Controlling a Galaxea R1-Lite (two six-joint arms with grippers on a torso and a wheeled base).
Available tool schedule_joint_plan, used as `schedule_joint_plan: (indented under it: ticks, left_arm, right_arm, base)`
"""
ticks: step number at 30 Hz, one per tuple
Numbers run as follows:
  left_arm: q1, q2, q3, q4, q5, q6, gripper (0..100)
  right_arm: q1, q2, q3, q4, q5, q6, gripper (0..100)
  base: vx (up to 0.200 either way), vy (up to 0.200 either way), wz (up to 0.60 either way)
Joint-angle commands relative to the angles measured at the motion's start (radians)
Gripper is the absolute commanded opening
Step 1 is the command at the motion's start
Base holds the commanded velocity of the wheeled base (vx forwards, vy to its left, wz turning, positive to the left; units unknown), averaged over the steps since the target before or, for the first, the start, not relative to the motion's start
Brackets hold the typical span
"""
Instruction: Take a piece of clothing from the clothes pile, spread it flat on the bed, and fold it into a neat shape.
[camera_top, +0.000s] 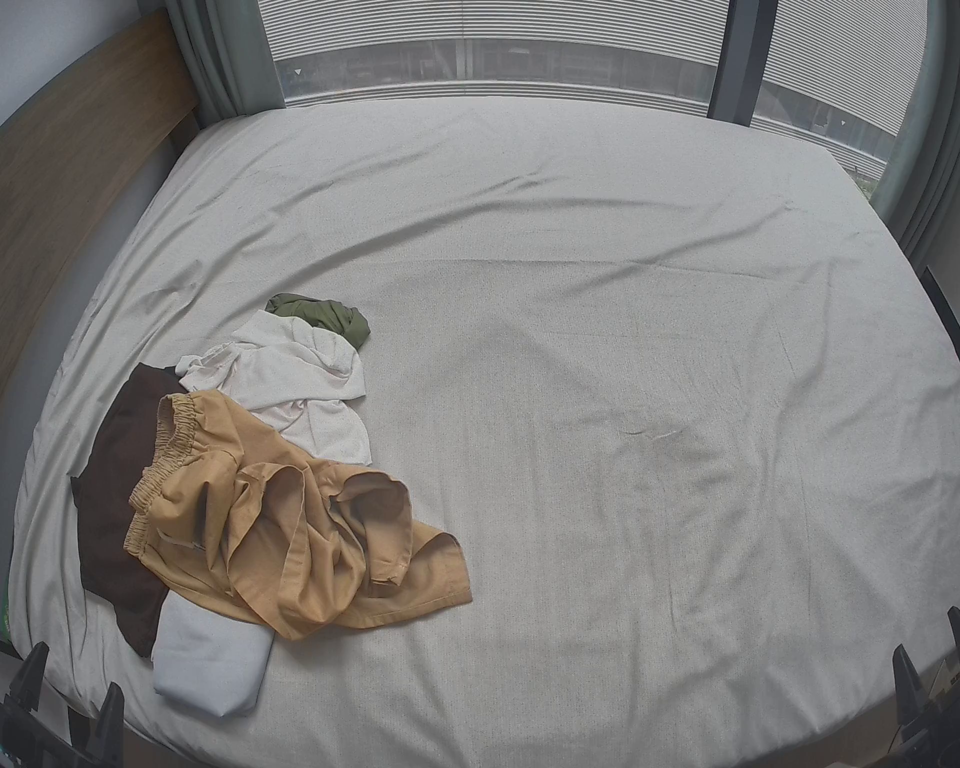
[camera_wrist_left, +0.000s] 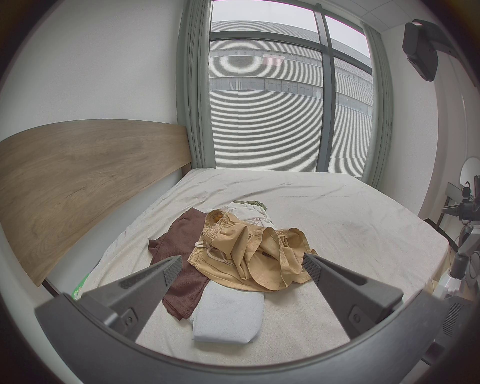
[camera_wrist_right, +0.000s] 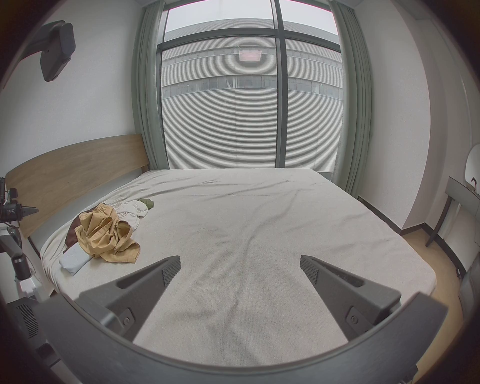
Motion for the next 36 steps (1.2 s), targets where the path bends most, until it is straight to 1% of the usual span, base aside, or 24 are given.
schedule_joint_plan:
  ticks: [1, 29, 30, 31, 33, 35, 36]
  left_arm:
    - [0.000, -0.016, 0.018, -0.001, -0.001, -0.005, 100]
    - [-0.002, -0.016, 0.018, -0.001, 0.005, -0.017, 100]
    - [-0.002, -0.016, 0.018, -0.001, 0.005, -0.017, 100]
    - [0.000, -0.016, 0.018, -0.002, 0.005, -0.019, 100]
    - [-0.002, -0.016, 0.018, -0.002, 0.005, -0.017, 100]
    - [0.000, -0.016, 0.018, -0.002, 0.005, -0.017, 100]
    - [0.000, -0.016, 0.018, -0.002, 0.005, -0.019, 100]
  right_arm:
    - [0.000, -0.013, 0.016, 0.001, 0.001, -0.002, 100]
    - [0.003, -0.016, 0.016, -0.001, 0.008, -0.031, 100]
    - [0.003, -0.016, -0.015, -0.022, 0.015, -0.031, 100]
    - [0.002, 0.007, -0.110, -0.067, 0.018, -0.028, 100]
    - [0.006, 0.142, -0.271, -0.085, 0.024, -0.028, 100]
    - [0.025, 0.243, -0.332, -0.096, 0.042, -0.022, 100]
    - [0.041, 0.274, -0.337, -0.099, 0.051, -0.020, 100]
  base:
    - [0.000, 0.000, 0.00]
    - [0.000, 0.000, 0.00]
    - [0.000, 0.000, 0.00]
    - [0.000, 0.000, 0.00]
    - [0.000, 0.000, 0.00]
    - [0.000, 0.000, 0.00]
    - [0.000, 0.000, 0.00]
